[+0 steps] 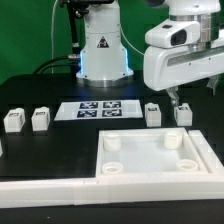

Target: Assemble one leg

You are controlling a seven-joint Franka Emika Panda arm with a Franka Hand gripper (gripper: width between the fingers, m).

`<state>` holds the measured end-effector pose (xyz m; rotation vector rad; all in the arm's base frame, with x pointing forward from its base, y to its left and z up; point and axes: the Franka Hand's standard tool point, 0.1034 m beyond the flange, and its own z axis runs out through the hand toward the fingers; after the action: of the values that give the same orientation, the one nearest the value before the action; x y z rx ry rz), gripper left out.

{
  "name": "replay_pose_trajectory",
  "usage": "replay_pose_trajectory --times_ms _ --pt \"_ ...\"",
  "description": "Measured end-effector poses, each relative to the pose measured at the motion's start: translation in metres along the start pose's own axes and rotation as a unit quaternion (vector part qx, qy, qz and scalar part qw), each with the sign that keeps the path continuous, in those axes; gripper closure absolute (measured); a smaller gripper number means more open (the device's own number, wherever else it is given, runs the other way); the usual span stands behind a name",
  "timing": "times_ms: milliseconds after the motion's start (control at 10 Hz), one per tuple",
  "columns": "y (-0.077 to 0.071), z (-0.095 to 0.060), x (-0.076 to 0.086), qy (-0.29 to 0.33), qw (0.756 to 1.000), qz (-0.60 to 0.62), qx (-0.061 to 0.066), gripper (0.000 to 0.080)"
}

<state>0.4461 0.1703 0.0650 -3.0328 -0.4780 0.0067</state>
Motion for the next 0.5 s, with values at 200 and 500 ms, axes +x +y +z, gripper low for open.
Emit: replay_pose_trajectory --times_ms 200,500 --pt "-0.011 0.007 -0.013 0.007 0.993 0.12 0.009 0.015" --pt "-0.005 0.017 -0.029 0.002 0.992 0.125 0.012 0.015"
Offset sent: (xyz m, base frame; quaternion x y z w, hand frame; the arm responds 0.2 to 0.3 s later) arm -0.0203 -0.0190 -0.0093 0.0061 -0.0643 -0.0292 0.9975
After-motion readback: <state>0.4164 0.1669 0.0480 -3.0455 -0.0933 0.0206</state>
